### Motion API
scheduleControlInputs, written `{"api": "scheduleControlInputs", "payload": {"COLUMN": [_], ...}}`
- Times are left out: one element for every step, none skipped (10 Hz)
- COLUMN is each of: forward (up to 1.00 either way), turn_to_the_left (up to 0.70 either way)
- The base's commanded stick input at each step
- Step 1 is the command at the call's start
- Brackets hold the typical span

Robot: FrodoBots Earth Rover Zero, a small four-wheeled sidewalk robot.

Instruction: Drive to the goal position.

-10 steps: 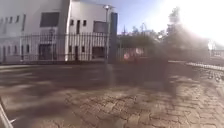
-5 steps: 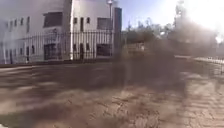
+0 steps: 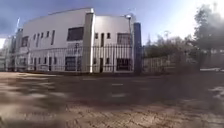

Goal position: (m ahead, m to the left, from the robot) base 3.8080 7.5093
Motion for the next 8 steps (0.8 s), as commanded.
{"api": "scheduleControlInputs", "payload": {"forward": [1.00, 1.00, 1.00, 1.00, 1.00, 1.00, 1.00, 1.00], "turn_to_the_left": [0.27, 0.27, 0.27, 0.27, 0.27, 0.27, 0.27, 0.27]}}
